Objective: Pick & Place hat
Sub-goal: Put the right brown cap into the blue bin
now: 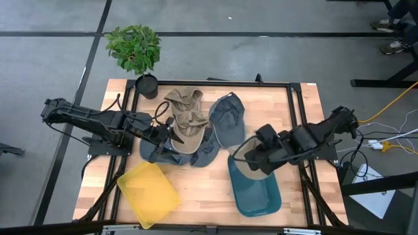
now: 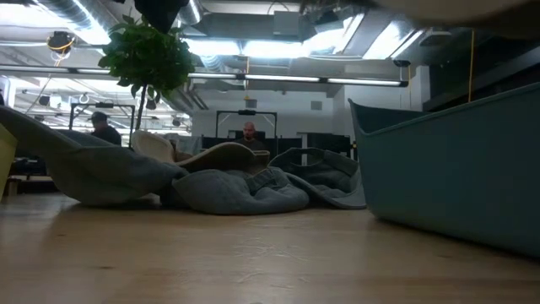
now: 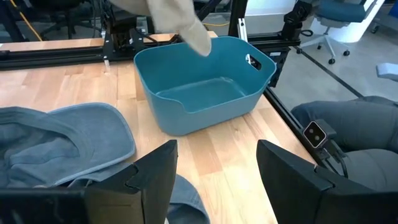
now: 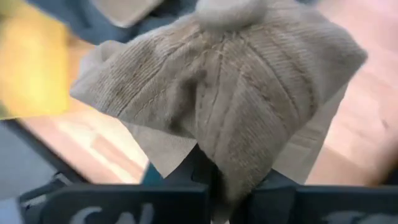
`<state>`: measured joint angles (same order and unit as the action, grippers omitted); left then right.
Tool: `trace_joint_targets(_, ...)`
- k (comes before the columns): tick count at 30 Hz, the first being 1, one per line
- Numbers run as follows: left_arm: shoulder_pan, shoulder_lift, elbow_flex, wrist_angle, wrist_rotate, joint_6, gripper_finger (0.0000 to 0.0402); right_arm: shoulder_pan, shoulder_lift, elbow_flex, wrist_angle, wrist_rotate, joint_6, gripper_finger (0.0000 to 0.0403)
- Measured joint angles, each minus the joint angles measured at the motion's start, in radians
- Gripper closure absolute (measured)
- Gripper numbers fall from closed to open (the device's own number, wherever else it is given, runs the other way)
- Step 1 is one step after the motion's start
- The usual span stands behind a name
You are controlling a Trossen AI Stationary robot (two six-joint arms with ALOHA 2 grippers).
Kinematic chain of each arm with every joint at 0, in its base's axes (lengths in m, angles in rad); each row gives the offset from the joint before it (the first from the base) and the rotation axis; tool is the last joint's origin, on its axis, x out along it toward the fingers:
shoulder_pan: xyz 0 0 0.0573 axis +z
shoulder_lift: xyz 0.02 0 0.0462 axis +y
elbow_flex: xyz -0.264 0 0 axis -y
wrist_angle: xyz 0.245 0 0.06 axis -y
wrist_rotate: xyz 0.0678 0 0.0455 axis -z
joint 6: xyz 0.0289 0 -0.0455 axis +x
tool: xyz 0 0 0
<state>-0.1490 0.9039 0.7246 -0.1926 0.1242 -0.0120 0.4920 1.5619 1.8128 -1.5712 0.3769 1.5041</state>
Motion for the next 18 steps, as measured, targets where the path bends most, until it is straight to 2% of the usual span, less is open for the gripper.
trace_joint_targets(5,0.000,0.000,0.000,0.001,0.000,0.000,0.0185,0.011,-0.013,-0.129,0.049,-0.078,0.111,0.0386)
trace_joint_targets(10,0.000,0.000,0.000,0.000,0.000,0.000,0.0185,0.011,-0.014,-0.226,0.191,-0.085,0.136,0.0386)
trace_joint_targets(18,0.000,0.000,0.000,-0.006,0.000,0.000,0.0185,0.011,-0.014,-0.345,0.234,-0.124,0.195,0.0386)
